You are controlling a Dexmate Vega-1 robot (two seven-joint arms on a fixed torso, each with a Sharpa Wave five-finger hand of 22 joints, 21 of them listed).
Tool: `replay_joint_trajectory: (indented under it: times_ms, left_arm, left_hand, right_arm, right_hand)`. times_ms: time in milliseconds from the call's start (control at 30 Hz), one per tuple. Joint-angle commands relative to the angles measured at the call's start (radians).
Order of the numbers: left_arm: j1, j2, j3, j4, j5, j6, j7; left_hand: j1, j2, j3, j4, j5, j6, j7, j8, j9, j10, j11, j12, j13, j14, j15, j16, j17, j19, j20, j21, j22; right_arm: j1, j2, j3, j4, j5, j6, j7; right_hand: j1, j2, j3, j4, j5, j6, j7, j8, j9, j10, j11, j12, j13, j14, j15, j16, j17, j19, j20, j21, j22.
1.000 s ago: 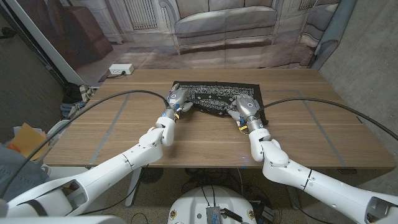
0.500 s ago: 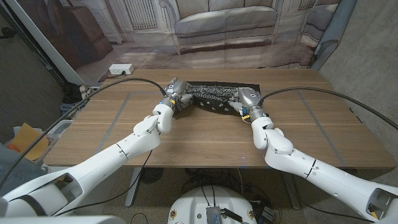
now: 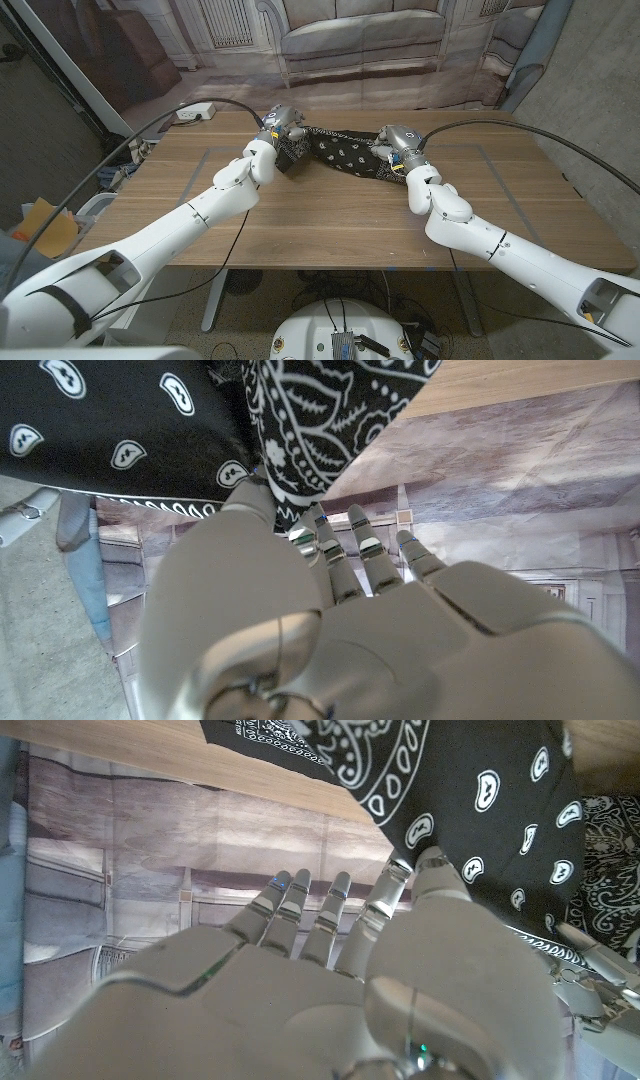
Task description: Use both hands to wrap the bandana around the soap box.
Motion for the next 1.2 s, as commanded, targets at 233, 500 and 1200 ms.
replay_joint_trajectory:
  times_ms: [233,500,1200]
  left_arm:
    - [-0.211,-0.087,0.109,0.199,0.027,0.074,-0.124]
    - [-0.322,-0.148,0.188,0.358,0.068,0.043,-0.152]
    - [-0.462,-0.282,0.397,0.718,0.279,-0.075,-0.084]
  left_hand:
    - [-0.014,0.009,0.014,0.004,0.001,-0.026,-0.003,-0.016,-0.004,-0.020,0.009,-0.010,0.003,-0.016,-0.019,-0.004,0.003,-0.014,-0.006,-0.006,0.002]
    - [-0.023,0.010,0.016,0.008,-0.003,-0.048,-0.020,-0.030,-0.007,-0.031,0.004,-0.013,0.003,-0.024,-0.022,-0.006,0.003,-0.019,-0.012,-0.007,0.003]
    - [-0.061,-0.007,0.010,0.021,-0.004,-0.072,-0.093,-0.055,-0.012,-0.082,-0.035,-0.018,0.006,-0.073,-0.055,-0.011,0.007,-0.061,-0.032,-0.013,0.003]
  right_arm:
    - [0.169,0.040,-0.053,0.162,0.056,0.035,0.106]
    - [0.201,0.052,-0.063,0.224,0.072,0.048,0.101]
    - [0.259,0.121,-0.131,0.421,0.100,0.054,0.086]
  right_hand:
    - [-0.001,0.012,0.008,0.002,-0.007,0.010,-0.004,0.006,0.005,0.011,0.003,0.003,0.001,0.011,-0.002,0.007,0.003,-0.003,0.006,-0.002,0.003]
    - [-0.003,0.012,0.009,0.003,-0.011,0.009,-0.004,0.006,0.005,0.011,0.002,0.002,0.001,0.013,-0.003,0.006,0.003,-0.002,0.005,-0.001,0.003]
    - [-0.006,0.012,0.010,0.002,-0.018,0.003,-0.004,0.001,0.002,0.018,-0.008,0.001,0.001,0.017,-0.013,0.004,0.004,-0.003,0.003,-0.001,0.003]
